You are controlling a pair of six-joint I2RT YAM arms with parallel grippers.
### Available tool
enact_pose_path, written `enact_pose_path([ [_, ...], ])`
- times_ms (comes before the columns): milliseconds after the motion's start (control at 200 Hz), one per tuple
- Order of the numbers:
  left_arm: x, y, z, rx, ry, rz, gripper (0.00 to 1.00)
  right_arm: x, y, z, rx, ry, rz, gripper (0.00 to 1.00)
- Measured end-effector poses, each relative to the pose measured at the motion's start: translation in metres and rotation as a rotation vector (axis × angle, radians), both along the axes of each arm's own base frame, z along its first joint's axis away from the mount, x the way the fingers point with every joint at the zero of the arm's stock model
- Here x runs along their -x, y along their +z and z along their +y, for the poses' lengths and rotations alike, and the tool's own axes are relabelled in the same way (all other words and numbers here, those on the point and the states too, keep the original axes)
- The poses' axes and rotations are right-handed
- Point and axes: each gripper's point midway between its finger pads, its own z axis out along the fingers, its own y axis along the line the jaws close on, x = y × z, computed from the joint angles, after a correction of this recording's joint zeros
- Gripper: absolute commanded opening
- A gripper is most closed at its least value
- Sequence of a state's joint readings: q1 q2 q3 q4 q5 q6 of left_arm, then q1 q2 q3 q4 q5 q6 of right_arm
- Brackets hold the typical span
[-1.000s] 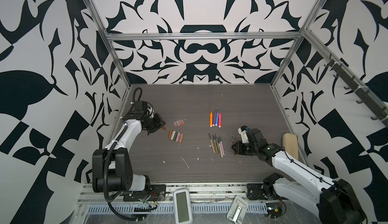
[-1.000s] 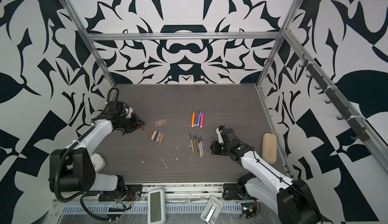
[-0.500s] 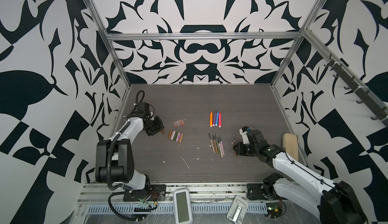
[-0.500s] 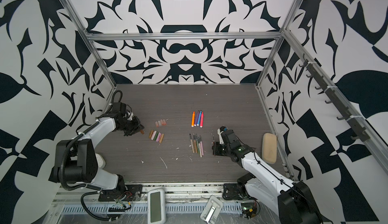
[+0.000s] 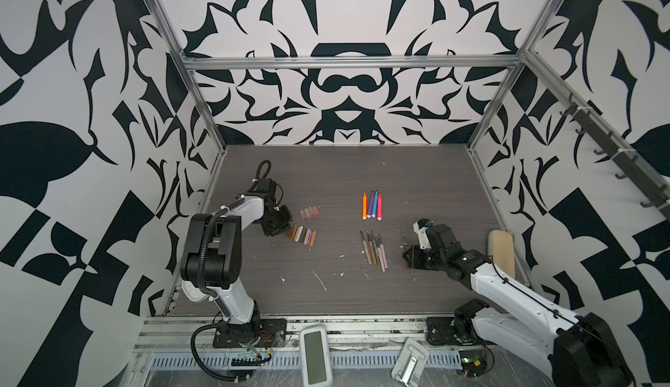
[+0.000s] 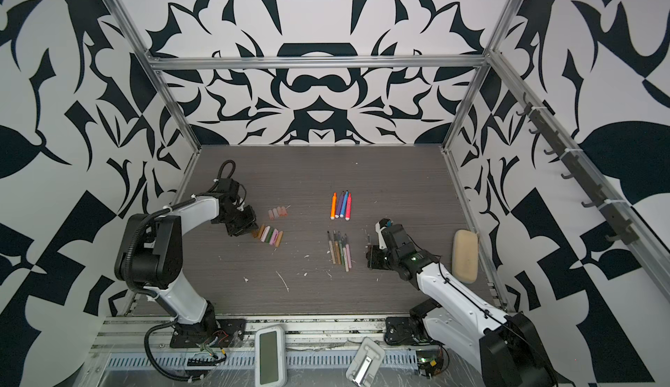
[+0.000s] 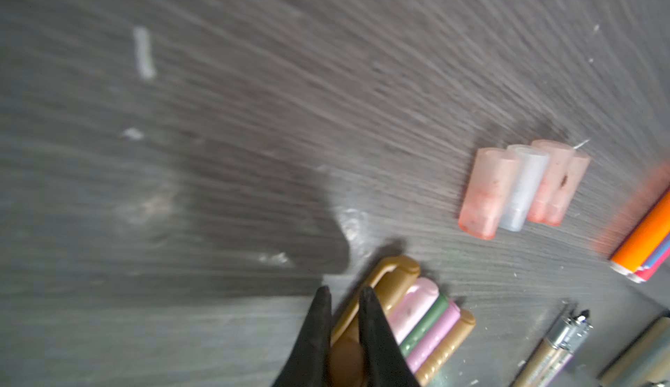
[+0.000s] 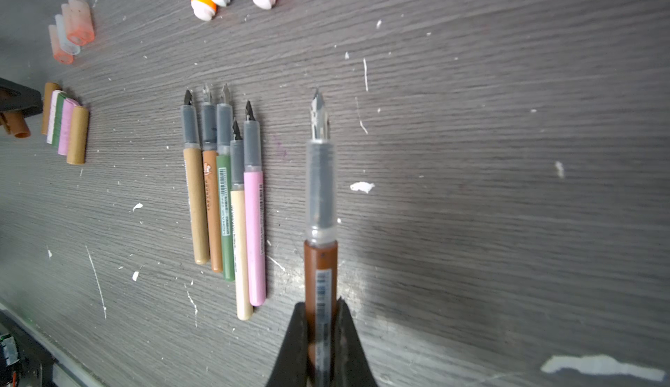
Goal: Open the pen caps
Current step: 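Carry the brown cap to the caps with the left while the right lowers the pen, then drop the brown cap with the left gripper while the right sets the brown pen down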
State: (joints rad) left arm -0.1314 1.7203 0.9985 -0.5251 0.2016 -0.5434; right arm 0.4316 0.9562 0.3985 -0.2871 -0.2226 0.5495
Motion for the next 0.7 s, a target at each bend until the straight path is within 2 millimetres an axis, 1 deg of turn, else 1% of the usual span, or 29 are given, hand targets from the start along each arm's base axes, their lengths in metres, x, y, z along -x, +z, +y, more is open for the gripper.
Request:
enact_pose_path([
  [100, -0.001, 0.001, -0.004, -0.024, -0.021, -0.008, 0.19, 0.000, 0.000, 0.000, 0.000, 0.000, 0.000, 0.00],
  [170, -0.001, 0.001, -0.003, -0.039, -0.025, -0.008, 0.20, 0.000, 0.000, 0.000, 0.000, 0.000, 0.000, 0.00],
  [330, 0.001, 0.000, 0.002, -0.067, -0.028, -0.002, 0.32, 0.000, 0.000, 0.000, 0.000, 0.000, 0.000, 0.00],
  [390, 0.002, -0.001, 0.004, -0.076, -0.029, 0.001, 0.34, 0.000, 0.000, 0.000, 0.000, 0.000, 0.000, 0.00],
  [535, 0.003, -0.001, 0.007, -0.099, -0.032, 0.006, 0.34, 0.000, 0.000, 0.000, 0.000, 0.000, 0.000, 0.00],
  [700, 0.000, 0.001, 0.007, -0.097, -0.031, -0.002, 0.34, 0.001, -0.001, 0.000, 0.001, 0.000, 0.003, 0.00],
])
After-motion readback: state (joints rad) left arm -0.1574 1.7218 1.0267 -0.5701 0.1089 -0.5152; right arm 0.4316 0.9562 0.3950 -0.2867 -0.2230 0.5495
